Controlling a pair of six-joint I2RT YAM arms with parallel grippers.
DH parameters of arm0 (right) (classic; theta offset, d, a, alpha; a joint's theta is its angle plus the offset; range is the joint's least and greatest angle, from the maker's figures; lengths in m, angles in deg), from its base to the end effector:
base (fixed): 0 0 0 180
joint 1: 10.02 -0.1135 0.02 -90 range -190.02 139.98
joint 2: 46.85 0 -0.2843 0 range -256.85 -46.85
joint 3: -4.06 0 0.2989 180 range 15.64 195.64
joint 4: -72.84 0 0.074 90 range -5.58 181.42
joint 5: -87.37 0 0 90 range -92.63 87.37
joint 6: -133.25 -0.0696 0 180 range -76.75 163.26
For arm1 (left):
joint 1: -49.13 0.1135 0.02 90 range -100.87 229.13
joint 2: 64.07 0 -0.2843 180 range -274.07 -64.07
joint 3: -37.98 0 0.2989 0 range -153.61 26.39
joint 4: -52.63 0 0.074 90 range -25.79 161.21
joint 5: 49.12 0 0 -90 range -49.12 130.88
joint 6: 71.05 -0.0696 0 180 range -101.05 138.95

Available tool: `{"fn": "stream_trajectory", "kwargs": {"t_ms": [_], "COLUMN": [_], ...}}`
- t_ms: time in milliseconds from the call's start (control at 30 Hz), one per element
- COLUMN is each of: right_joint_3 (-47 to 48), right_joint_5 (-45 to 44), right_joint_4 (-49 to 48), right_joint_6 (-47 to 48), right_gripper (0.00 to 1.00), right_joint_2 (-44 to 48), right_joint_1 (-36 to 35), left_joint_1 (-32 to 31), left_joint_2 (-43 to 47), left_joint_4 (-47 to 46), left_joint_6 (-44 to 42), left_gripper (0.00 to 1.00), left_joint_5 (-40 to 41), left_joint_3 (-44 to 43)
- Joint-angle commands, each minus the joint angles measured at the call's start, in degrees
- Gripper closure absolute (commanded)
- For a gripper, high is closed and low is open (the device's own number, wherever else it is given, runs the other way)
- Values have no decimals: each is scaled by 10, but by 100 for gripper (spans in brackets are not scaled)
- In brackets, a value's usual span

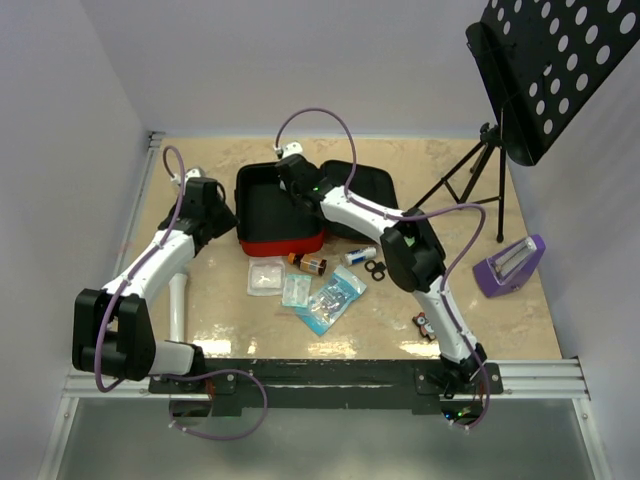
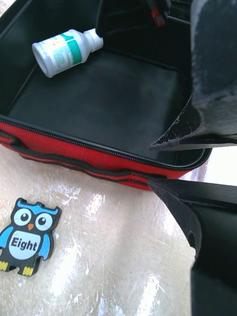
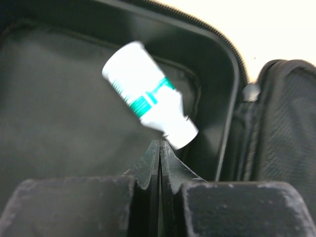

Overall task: Organize the medicine kit
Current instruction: Place the pill bottle in the medicine box.

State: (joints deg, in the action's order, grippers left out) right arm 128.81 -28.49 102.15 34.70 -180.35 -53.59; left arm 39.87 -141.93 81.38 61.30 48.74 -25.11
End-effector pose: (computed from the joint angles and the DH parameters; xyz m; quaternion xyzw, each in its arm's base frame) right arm 0.4692 0.4044 0.1900 -0.1702 0.8651 0.0068 0.4718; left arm 0.3498 -0.0474 0.2168 -0.2870 0.8710 -0.1147 0.3818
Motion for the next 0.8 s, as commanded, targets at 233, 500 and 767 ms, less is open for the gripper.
{"fn": "stream_trajectory", "kwargs": {"t_ms": [233, 500, 767], "right_joint_3": [89, 144, -18], "right_joint_5": [-50, -52, -8], "right_joint_4": [80, 85, -52], "right_joint_6": [-23, -72, -83], "right_gripper": [100, 100, 66], "right_joint_2": [-61, -91, 55], "right_joint_1": [3, 53, 52], "left_joint_1": [-11, -11, -11], "left_joint_2": [8, 10, 30], "left_joint_4": [-30, -22, -21], "left_joint_6": [-2, -8, -5], "left_gripper": [67, 67, 67], "left_joint_5": [-23, -24, -26], "left_joint_3": [-1, -2, 3]}}
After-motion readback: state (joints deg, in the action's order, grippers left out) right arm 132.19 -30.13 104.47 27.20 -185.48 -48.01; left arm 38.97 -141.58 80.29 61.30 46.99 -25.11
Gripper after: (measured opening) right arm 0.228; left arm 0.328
